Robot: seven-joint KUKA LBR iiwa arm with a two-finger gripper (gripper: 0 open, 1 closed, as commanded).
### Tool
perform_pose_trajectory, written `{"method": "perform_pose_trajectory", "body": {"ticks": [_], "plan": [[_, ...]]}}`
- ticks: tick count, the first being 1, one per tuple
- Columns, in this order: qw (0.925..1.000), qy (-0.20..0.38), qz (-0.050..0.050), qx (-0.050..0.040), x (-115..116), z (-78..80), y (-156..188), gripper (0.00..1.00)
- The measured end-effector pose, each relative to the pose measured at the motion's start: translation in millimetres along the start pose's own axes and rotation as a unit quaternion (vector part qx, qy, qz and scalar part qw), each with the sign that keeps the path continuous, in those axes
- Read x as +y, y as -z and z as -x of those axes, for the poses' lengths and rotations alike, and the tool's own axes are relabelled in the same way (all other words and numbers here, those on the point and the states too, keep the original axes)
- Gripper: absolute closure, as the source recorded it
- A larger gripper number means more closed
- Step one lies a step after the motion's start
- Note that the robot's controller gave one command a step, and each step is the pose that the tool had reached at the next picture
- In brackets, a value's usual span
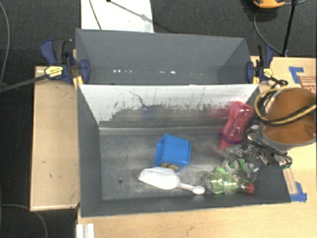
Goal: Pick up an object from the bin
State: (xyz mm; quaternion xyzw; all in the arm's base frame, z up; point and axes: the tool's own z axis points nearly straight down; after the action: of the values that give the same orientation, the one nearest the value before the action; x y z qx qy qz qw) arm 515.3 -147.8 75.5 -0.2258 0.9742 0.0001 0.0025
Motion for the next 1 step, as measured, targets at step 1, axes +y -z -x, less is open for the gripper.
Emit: {"method": "perform_pose_trajectory", "body": {"ticks": [1], "plan": [[1.0,-0.001,0.0,-0.0004,0.4,0.0,4.1,1.0]]}}
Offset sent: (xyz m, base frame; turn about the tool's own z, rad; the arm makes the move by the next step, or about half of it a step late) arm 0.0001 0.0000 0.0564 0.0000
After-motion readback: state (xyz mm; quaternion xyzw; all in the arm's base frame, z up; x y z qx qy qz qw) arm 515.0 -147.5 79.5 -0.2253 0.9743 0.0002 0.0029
